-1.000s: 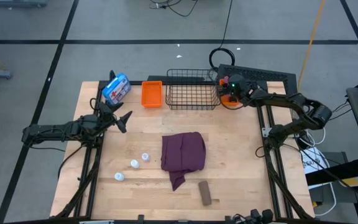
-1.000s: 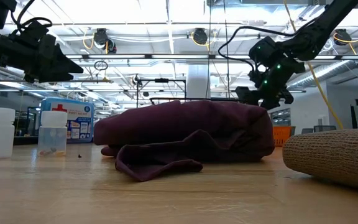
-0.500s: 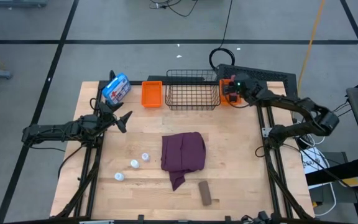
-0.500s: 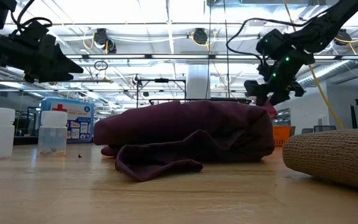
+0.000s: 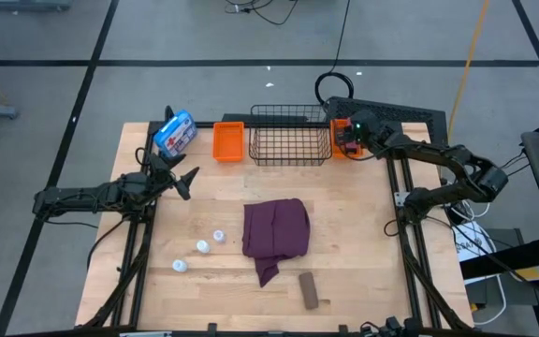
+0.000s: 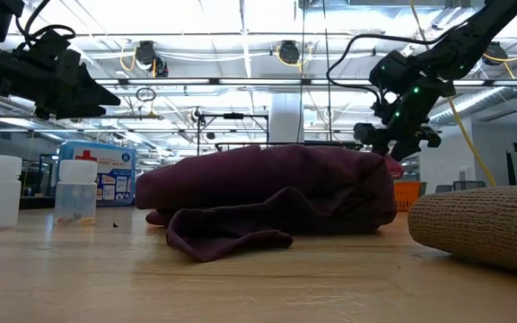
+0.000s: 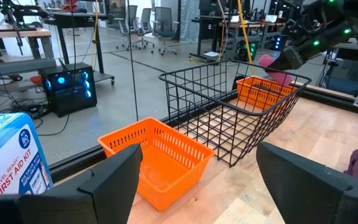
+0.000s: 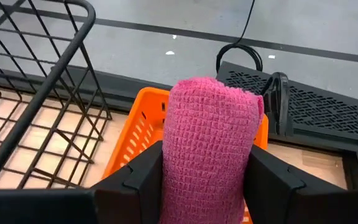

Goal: Pick & place medical supplies in basket/bin
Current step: Put the pink bandage into the right orange bin

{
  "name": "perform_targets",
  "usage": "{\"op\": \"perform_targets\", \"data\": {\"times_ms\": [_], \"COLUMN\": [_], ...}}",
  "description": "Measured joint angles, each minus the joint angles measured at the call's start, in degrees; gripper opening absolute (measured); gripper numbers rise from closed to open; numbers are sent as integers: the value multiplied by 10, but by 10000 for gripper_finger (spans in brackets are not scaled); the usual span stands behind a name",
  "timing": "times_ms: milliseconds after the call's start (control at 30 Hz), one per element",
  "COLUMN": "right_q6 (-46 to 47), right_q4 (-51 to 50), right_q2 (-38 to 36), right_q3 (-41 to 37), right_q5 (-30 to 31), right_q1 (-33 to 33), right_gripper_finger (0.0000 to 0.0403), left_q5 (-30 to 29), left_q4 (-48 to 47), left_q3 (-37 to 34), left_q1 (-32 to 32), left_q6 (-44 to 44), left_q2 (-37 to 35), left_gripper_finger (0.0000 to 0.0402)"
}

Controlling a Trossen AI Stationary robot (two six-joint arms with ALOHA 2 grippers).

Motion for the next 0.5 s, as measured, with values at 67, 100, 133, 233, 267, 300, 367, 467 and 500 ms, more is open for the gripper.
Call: {"op": "perform_targets", "data": {"times_ms": [67,100,133,233,267,300,367,467,500], "right_q6": [0,0,0,0,0,0,0,0,0], "right_q4": [1,9,21,55,68,81,100,116,122], "right_q2": [0,0,0,0,0,0,0,0,0], "right_q3": [0,-2,-6,-28,-37,-46,-60,-77,-80], "right_q5": [-1,-1,-1,-2,-3,-3,-4,-7,-19], "right_q1": [0,1,4,9,12,13,16,16,16], "right_gripper_finger": [169,169,169,169,169,169,169,172,174], "left_q5": [0,0,0,0,0,0,0,0,0], "left_q4": [0,0,0,0,0,0,0,0,0], "left_q3": [0,0,0,0,0,0,0,0,0], "left_q1": [0,0,0,0,0,0,0,0,0], "left_q6": [0,0,0,0,0,0,0,0,0], "left_q2": [0,0,0,0,0,0,0,0,0], "left_gripper_finger": [324,324,324,324,324,324,324,324,324]}}
